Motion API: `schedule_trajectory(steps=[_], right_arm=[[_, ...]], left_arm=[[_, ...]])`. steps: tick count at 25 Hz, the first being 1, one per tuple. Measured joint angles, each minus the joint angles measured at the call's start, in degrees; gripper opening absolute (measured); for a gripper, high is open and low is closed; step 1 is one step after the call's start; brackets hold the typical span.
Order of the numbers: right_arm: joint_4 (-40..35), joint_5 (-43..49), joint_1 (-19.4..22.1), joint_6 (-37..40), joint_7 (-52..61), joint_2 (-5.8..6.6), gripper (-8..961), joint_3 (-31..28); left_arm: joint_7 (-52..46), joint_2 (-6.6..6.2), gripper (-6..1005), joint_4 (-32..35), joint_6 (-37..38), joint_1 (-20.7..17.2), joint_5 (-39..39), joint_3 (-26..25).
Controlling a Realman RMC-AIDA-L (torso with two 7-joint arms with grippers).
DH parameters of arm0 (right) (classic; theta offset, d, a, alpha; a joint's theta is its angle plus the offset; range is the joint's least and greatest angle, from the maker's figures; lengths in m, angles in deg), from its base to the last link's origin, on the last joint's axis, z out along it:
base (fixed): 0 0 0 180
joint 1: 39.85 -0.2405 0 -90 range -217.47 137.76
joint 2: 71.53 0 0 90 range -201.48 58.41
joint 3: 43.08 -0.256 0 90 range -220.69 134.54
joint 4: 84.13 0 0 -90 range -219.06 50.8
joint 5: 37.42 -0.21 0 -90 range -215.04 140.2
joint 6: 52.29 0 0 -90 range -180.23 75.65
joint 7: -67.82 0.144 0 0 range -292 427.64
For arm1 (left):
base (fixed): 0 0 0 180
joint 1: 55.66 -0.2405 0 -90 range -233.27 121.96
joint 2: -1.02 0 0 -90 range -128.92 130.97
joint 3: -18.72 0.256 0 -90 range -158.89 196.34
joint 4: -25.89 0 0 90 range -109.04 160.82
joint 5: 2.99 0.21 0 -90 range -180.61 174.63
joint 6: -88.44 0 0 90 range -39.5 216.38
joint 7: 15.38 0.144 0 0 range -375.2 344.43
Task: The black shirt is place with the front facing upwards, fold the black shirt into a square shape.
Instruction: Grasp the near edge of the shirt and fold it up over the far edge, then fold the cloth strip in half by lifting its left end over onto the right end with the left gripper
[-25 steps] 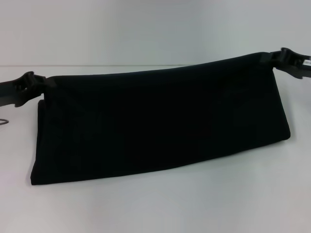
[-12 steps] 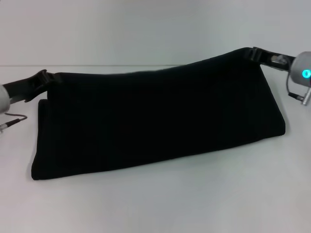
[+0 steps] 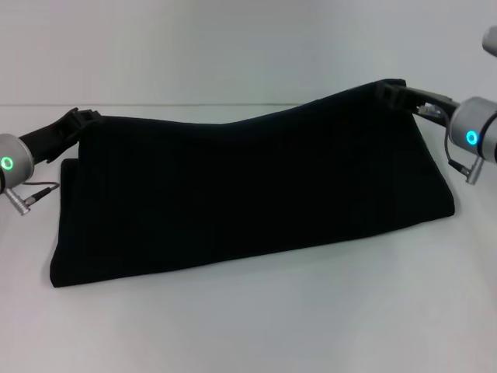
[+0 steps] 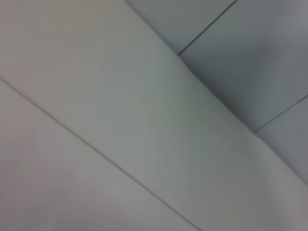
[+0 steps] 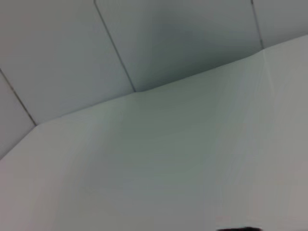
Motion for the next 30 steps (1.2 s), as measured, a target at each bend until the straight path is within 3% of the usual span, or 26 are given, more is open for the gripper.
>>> schedule_trajectory(steps=[4, 10, 13, 15, 18, 21, 25, 30], right_arm=[[0.37, -3.41, 1.7, 0.01, -0.52, 0.08, 254, -0.14], [-0.17, -6.83, 5.06, 6.35, -0.46, 0.58, 479, -0.55], [-0.89, -7.12, 7.7, 13.9, -1.56, 1.36, 605, -0.01], [-1.88, -5.62, 9.71, 20.98, -3.42, 2.1, 689, 1.64], [-3.59, -2.25, 12.56, 31.09, -8.12, 3.13, 681, 6.01], [-5.23, 0.55, 14.79, 37.79, -14.9, 3.09, 724, 9.76], [-6.25, 1.56, 17.08, 42.48, -23.89, 1.81, 785, 11.62], [-6.21, 1.6, 18.59, 45.81, -29.51, 1.14, 874, 12.8]], left_arm=[[2.4, 0.01, 178, -0.92, -0.04, -0.69, -1.37, -0.15], [6.07, -0.2, 457, -1.0, 2.88, -2.18, -4.63, -0.19], [6.18, -1.53, 614, -1.01, 11.54, -4.28, -6.33, -0.28], [3.48, -3.66, 692, -1.01, 19.62, -6.14, -6.09, 0.42], [-2.96, -6.81, 771, -1.0, 28.73, -9.12, -5.3, 4.26], [-9.63, -9.3, 826, -0.59, 35.31, -12.57, -4.96, 8.05], [-16.24, -10.8, 833, 0.66, 41.97, -17.07, -4.35, 8.19], [-26.96, -10.29, 839, 5.17, 45.57, -21.14, 0.8, 8.05]])
